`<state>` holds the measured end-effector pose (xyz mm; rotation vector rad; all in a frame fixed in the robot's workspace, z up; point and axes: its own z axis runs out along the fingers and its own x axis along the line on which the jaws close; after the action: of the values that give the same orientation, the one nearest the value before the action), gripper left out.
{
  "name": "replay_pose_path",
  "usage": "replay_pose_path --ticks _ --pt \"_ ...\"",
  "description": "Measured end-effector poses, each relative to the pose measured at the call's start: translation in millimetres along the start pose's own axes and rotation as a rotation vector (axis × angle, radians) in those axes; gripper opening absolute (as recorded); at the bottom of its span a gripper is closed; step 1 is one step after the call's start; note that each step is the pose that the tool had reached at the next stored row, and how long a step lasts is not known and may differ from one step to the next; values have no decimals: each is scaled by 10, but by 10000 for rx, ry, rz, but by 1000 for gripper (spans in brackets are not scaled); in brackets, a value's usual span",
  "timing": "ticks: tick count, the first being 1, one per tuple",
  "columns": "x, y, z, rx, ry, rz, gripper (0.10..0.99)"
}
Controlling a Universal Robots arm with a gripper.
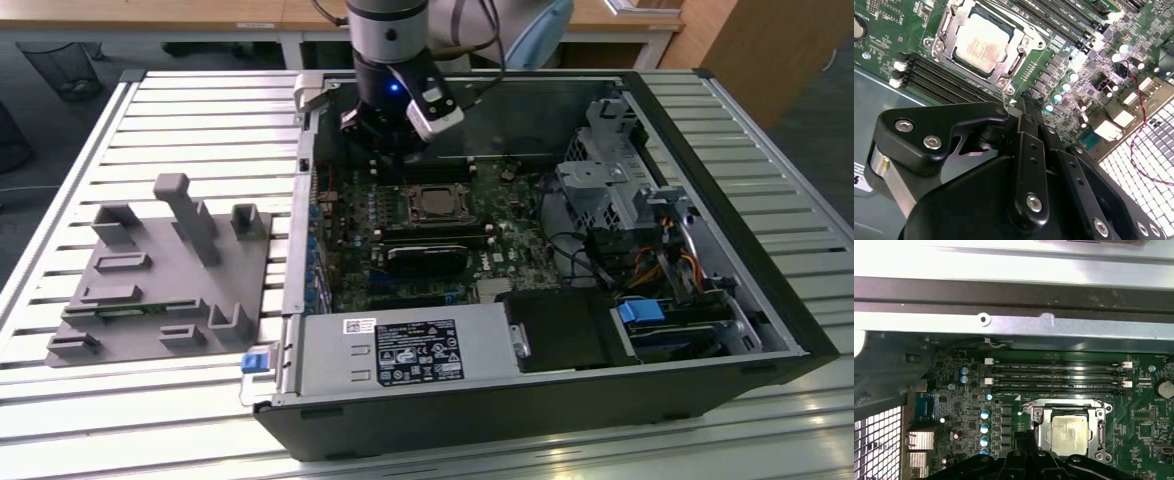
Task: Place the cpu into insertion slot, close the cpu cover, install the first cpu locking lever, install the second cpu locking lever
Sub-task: 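Install the first cpu locking lever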
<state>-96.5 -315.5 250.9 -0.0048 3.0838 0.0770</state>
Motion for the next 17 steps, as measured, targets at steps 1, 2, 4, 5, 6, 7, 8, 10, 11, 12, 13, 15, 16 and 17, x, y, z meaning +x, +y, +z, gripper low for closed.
replay_pose_path --ticks 1,2,4,5,6,7,8,10,11,12,13,15,16,17 --pt "9 0 0 -1 -1 0 106" --pt "18 0 -1 0 0 0 106" --pt "38 0 -2 0 0 1 106" --pt "48 0 -3 0 0 0 106" --pt "59 0 -3 0 0 0 106" --pt "69 0 -4 -1 0 1 106" --pt "78 0 -4 -1 -1 1 106" --pt "93 1 -5 -1 -1 1 106" --pt "99 1 -5 -1 0 0 106" --pt "105 1 -6 -1 0 1 106" --pt "111 1 -6 0 0 1 106" --pt "123 1 -7 0 0 0 106" --pt "128 1 -7 -1 0 0 106" --pt "134 1 -7 -1 0 1 106"
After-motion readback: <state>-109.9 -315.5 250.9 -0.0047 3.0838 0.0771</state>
